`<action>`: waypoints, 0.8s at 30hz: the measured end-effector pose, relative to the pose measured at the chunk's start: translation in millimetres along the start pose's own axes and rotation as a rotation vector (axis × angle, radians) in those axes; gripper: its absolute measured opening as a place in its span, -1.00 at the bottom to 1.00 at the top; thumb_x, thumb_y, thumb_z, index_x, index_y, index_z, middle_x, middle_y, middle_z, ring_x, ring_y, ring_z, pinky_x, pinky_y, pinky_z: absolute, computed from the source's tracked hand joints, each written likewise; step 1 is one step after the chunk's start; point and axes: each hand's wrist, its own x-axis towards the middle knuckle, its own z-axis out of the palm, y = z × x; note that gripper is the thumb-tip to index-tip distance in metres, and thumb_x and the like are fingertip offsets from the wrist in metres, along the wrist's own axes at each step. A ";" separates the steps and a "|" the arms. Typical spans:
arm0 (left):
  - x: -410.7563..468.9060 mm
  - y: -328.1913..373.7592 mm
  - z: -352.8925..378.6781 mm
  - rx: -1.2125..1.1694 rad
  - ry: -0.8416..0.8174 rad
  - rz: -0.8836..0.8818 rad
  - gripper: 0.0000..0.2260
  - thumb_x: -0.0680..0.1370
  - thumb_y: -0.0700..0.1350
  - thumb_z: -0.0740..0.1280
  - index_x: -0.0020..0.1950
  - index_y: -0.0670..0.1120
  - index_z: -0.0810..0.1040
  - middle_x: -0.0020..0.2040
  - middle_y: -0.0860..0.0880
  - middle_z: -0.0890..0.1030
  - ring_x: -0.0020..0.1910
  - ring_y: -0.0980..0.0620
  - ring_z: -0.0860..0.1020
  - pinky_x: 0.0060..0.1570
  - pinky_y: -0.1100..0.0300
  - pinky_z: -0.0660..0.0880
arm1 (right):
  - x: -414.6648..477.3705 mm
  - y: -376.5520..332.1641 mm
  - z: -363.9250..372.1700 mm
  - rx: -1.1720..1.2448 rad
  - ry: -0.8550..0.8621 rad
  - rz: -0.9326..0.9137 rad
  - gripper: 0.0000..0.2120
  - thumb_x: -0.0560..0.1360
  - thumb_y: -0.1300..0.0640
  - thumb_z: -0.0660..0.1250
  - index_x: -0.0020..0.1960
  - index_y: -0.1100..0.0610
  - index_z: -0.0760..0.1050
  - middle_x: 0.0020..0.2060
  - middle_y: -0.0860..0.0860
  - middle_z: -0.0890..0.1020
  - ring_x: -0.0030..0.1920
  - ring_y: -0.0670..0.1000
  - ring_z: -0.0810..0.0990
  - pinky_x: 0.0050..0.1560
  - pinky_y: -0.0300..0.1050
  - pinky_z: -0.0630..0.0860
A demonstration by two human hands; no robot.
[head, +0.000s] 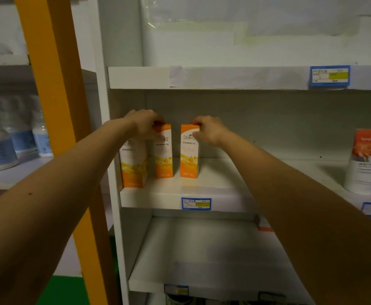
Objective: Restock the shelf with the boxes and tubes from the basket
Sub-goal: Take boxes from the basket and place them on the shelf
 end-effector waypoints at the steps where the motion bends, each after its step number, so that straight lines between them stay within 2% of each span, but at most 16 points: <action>1: -0.4 0.6 -0.1 0.021 0.007 0.003 -0.59 0.51 -0.02 0.31 0.34 -0.08 0.40 0.28 -0.13 0.50 0.26 -0.13 0.45 0.31 -0.04 0.32 | -0.5 -0.3 2.4 -0.023 -0.015 -0.014 -0.60 0.55 0.18 0.23 0.37 0.12 0.34 0.28 0.12 0.50 0.27 0.11 0.48 0.16 -0.10 0.43; 3: -1.9 2.0 -0.5 0.075 0.019 0.006 -0.60 0.52 0.00 0.29 0.33 -0.07 0.41 0.29 -0.13 0.49 0.27 -0.14 0.44 0.30 -0.04 0.31 | -2.2 -0.1 4.3 -0.069 -0.034 -0.023 -0.58 0.57 0.16 0.19 0.41 0.11 0.29 0.32 0.13 0.44 0.33 0.13 0.42 0.24 -0.04 0.41; 5: -4.1 3.0 -0.2 0.125 0.056 0.012 -0.57 0.52 0.01 0.29 0.36 -0.07 0.39 0.33 -0.15 0.45 0.30 -0.16 0.41 0.31 -0.07 0.30 | -7.3 0.4 2.5 -0.113 -0.020 -0.017 -0.54 0.58 0.12 0.16 0.46 0.11 0.20 0.42 0.13 0.30 0.44 0.17 0.24 0.38 0.05 0.28; 7: -9.4 5.3 0.5 0.114 0.126 0.014 -0.54 0.52 0.00 0.28 0.40 -0.08 0.35 0.39 -0.16 0.38 0.37 -0.17 0.34 0.33 -0.10 0.28 | -18.2 2.2 -1.8 -0.126 0.066 -0.031 -0.52 0.58 0.09 0.16 0.47 0.12 0.17 0.48 0.11 0.20 0.48 0.16 0.13 0.44 0.06 0.17; 11: -34.5 18.9 5.0 0.031 0.275 0.092 -0.60 0.54 -0.03 0.25 0.35 -0.11 0.41 0.32 -0.17 0.44 0.29 -0.16 0.39 0.22 -0.05 0.34 | -56.4 10.4 -9.1 -0.105 0.276 -0.148 -0.62 0.56 0.10 0.18 0.37 0.11 0.33 0.38 0.07 0.35 0.39 0.08 0.26 0.36 -0.05 0.25; 15: -71.2 40.7 25.3 -0.072 0.398 0.144 -0.68 0.53 -0.08 0.26 0.26 -0.15 0.47 0.26 -0.17 0.49 0.25 -0.14 0.42 0.19 -0.02 0.37 | -104.9 34.6 -0.7 -0.125 0.344 -0.223 -0.69 0.56 0.11 0.19 0.29 0.08 0.41 0.27 0.03 0.45 0.30 0.02 0.36 0.17 -0.22 0.26; 18: -101.5 53.5 51.9 -0.127 0.431 0.233 -0.71 0.53 -0.07 0.25 0.20 -0.15 0.51 0.17 -0.16 0.55 0.18 -0.12 0.47 0.13 0.00 0.40 | -140.9 59.5 19.5 -0.094 0.383 -0.264 -0.76 0.53 0.15 0.21 0.18 0.11 0.49 0.14 0.06 0.53 0.19 0.04 0.45 0.09 -0.26 0.27; 21: -130.2 64.9 86.0 -0.213 0.340 0.275 -0.62 0.47 0.11 0.16 0.03 -0.14 0.57 -0.07 -0.10 0.60 -0.10 -0.02 0.51 -0.12 0.06 0.45 | -174.7 85.9 47.7 -0.017 0.361 -0.290 -0.82 0.48 0.20 0.24 0.04 0.16 0.54 -0.01 0.09 0.58 0.05 0.06 0.51 -0.01 -0.20 0.38; 24: -158.6 76.0 133.4 -0.313 0.180 0.243 -0.58 0.40 0.19 0.13 -0.10 -0.10 0.59 -0.21 -0.02 0.59 -0.27 0.00 0.53 -0.25 0.03 0.53 | -210.6 114.8 84.7 0.004 0.289 -0.270 -0.82 0.46 0.21 0.22 -0.01 0.18 0.55 -0.06 0.09 0.59 0.01 0.10 0.52 -0.02 -0.08 0.44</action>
